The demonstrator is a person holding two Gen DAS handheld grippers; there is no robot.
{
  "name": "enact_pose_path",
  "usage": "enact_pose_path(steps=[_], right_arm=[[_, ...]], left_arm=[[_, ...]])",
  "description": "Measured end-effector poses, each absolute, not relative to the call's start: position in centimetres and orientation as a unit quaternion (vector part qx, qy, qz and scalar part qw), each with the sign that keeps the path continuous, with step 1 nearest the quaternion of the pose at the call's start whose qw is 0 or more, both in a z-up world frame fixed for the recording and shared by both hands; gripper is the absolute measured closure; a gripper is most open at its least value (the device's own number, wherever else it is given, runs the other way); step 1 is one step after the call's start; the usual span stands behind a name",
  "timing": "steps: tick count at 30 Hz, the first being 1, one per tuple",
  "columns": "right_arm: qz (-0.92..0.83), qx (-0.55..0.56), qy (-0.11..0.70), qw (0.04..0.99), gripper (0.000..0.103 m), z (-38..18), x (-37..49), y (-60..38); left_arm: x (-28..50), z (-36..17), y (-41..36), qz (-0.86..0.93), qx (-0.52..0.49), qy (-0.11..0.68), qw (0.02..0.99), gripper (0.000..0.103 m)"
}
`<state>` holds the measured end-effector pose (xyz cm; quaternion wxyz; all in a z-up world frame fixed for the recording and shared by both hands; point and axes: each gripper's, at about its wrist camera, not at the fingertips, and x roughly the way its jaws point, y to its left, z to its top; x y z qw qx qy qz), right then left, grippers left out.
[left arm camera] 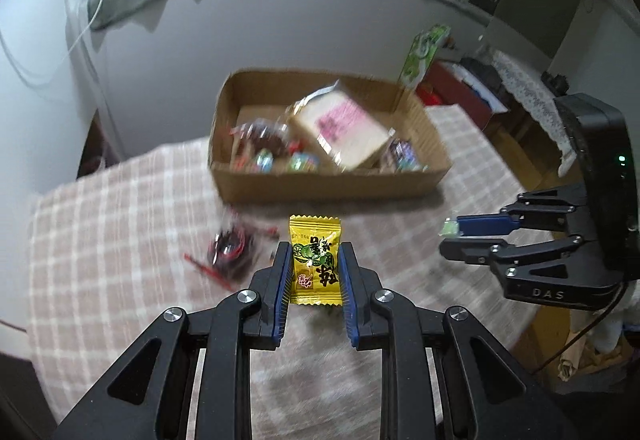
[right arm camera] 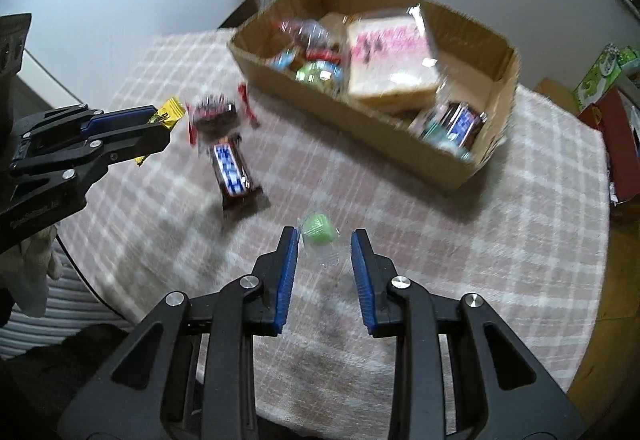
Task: Organize snacks
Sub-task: 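Grasp the yellow candy with the left tool while the right tool grasps the small green candy, then lower the yellow candy into the box and open the left tool while the right tool releases the green candy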
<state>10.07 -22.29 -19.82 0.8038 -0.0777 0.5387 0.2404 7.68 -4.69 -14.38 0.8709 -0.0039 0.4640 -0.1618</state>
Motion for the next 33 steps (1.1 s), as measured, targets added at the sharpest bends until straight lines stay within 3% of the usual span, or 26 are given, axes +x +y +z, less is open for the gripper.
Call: enact_pose_path(steps=[33], right_arm=[[0.176, -0.053, 0.481, 0.857, 0.074, -14.4, 20.1, -25.8]], left_arm=[[17.9, -11.3, -2.1, -0.144, -0.023, 0.434, 0.889, 0.082]])
